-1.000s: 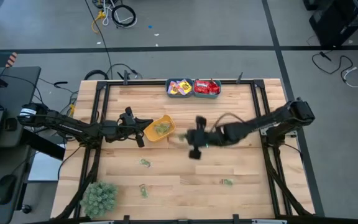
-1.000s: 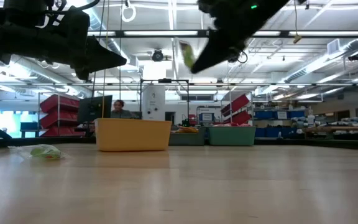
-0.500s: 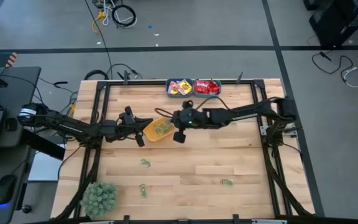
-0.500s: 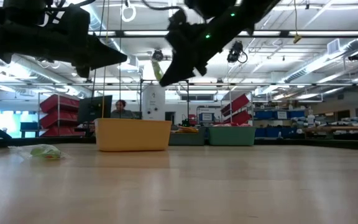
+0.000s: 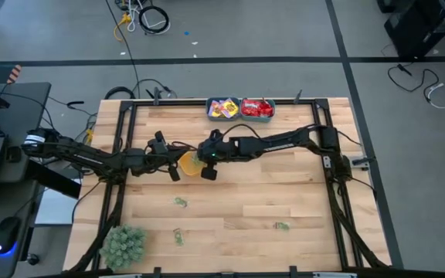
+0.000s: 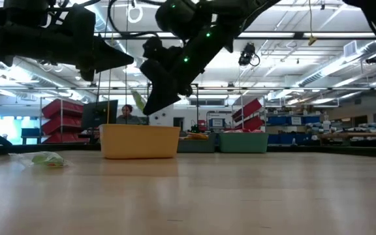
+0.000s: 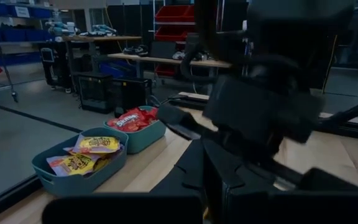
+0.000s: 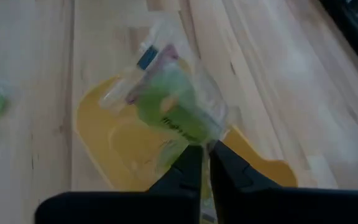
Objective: Sort candy
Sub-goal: Put the green gummy into the yellow bin
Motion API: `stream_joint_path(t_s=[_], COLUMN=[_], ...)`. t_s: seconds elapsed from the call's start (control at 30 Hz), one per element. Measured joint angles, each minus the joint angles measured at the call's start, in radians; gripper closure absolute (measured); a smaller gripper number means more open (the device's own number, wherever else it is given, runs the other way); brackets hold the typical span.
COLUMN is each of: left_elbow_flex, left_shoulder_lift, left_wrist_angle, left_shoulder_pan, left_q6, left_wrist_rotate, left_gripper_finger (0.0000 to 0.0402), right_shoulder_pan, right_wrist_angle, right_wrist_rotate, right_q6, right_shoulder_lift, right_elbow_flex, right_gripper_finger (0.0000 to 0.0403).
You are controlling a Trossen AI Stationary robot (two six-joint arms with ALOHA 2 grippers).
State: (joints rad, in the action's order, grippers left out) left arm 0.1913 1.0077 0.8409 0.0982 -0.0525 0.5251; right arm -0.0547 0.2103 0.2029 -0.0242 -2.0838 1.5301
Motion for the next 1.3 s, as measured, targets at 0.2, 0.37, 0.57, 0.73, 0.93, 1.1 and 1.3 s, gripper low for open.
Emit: stream_joint_path(t_s=[0.2, 0.37, 0.57, 0.73, 0.93, 1.1, 1.3], left_elbow_flex=[0.0, 0.0, 0.0, 0.0, 0.0, 0.0, 0.0], left_shoulder_lift=[0.0, 0.0, 0.0, 0.0, 0.0, 0.0, 0.0], left_wrist_angle=[-0.003, -0.004, -0.006, -0.008, -0.009, -0.008, -0.006], left_shoulder_pan=[0.0, 0.0, 0.0, 0.001, 0.002, 0.002, 0.002], left_q6=[0.0, 0.0, 0.0, 0.0, 0.0, 0.021, 0.019], left_wrist_rotate=[0.0, 0.0, -0.001, -0.001, -0.002, -0.002, -0.002], left_gripper_finger=[0.0401, 0.0401, 0.0401, 0.0401, 0.0401, 0.0401, 0.0401], right_shoulder_pan=[0.008, 0.01, 0.02, 0.052, 0.109, 0.191, 0.325], right_wrist_angle=[0.014, 0.019, 0.143, 0.251, 0.276, 0.18, 0.034], right_wrist_rotate=[-0.003, -0.003, -0.001, -0.077, -0.092, -0.107, -0.112], right_q6=[0.001, -0.032, -0.013, 0.027, -0.017, -0.156, -0.373], right_shoulder_lift=[-0.027, -0.02, 0.04, 0.115, 0.201, 0.304, 0.479], right_elbow_flex=[0.02, 0.022, 0.022, 0.021, -0.126, -0.36, -0.634], right_gripper_finger=[0.0314, 0.0226, 0.0211, 0.0349, 0.0397, 0.0401, 0.0402])
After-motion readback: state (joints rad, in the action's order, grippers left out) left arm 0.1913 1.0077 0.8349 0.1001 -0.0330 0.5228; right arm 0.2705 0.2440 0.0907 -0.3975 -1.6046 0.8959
